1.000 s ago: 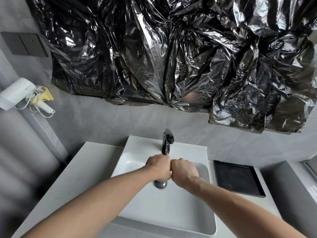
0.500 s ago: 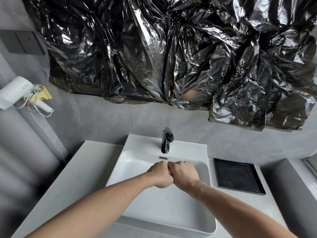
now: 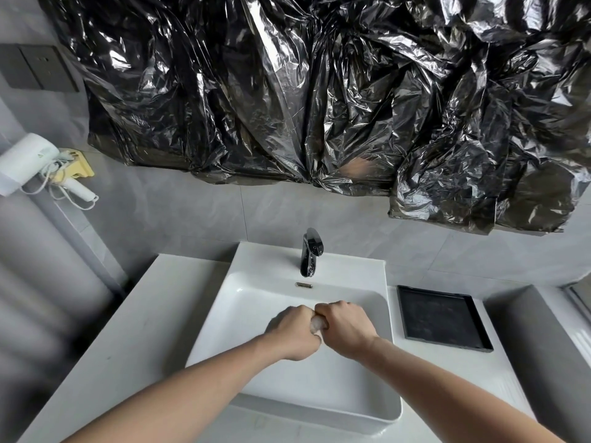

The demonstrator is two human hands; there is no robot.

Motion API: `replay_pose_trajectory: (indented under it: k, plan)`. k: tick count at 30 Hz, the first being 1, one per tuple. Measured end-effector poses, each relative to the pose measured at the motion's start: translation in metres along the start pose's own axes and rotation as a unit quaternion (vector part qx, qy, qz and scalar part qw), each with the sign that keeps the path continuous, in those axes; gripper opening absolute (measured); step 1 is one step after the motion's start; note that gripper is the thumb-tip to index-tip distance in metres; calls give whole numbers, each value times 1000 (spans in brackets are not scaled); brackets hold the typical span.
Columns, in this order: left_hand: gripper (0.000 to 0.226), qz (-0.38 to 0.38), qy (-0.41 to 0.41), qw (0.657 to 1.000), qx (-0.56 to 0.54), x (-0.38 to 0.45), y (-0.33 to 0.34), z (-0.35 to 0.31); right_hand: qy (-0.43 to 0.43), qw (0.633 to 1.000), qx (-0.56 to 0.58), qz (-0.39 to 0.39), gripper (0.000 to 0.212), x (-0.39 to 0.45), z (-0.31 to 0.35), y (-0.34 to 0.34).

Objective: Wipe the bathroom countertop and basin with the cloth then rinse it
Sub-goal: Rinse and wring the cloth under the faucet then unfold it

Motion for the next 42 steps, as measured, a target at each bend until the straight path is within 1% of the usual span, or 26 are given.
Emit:
replay_pose_trajectory:
  k: [1,2,4,5,7,10,13,15,16,18,20,22,24,26,28,29,31,36,38,40,42]
  plan:
    - [9,-21,9,1000,21,-3,-4,1,24,999,34,13,6,-4,0,-1]
    - [18,-38,13,999,24,-7,-8,3,44,996,70,24,6,-7,-2,-2]
    - [32,-57,31,998,-2,-12,-15,7,67,985,152,47,18,-12,-8,-2]
    - [33,-65,48,996,-20,-14,-17,8,74,977,190,59,28,-15,-11,-4]
    - [26,-96,83,991,-47,-18,-21,12,87,958,260,81,42,-20,-17,-8]
    - [14,-141,115,982,-59,-25,-24,17,103,917,366,121,44,-29,-22,-15]
    - [8,-173,121,972,-104,-31,-26,19,100,889,426,133,47,-40,-24,-23]
    - [9,-188,109,966,-143,-34,-28,20,98,889,432,118,49,-47,-25,-28]
    - [11,-194,104,964,-150,-34,-29,19,93,890,433,111,45,-50,-24,-30]
    - [18,-200,106,963,-144,-34,-30,18,97,890,435,96,35,-54,-23,-32]
    - [23,-203,125,962,-133,-33,-31,16,103,889,439,74,34,-56,-22,-33]
    - [23,-199,138,962,-127,-33,-32,16,102,886,448,56,32,-57,-21,-34]
    - [21,-184,128,966,-129,-30,-33,18,95,891,444,32,32,-57,-23,-37]
    - [14,-152,95,970,-163,-28,-35,20,88,896,435,13,32,-57,-25,-40]
    - [4,-108,73,959,-250,-28,-37,17,84,899,429,3,28,-56,-25,-42]
    - [6,-89,72,951,-287,-28,-37,14,82,899,431,2,26,-56,-24,-42]
    - [8,-73,80,947,-304,-29,-36,10,71,892,446,5,22,-54,-23,-44]
    - [22,-118,88,960,-240,-32,-38,10,57,890,452,7,14,-55,-22,-51]
    - [13,-120,99,965,-211,-30,-40,12,58,895,443,7,10,-55,-24,-52]
    - [4,-124,117,967,-191,-29,-41,13,55,908,416,-1,8,-54,-27,-52]
    - [8,-121,133,965,-190,-29,-42,10,57,921,384,-21,11,-55,-27,-57]
Point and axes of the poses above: each hand's wrist, its own x-axis towards the middle knuckle, its own y-axis out of the palm, z = x × y, the point moved 3 cm from there along x, towards the middle knuckle, and after that the axes turned 12 degrees about y, right-handed, at the moved point
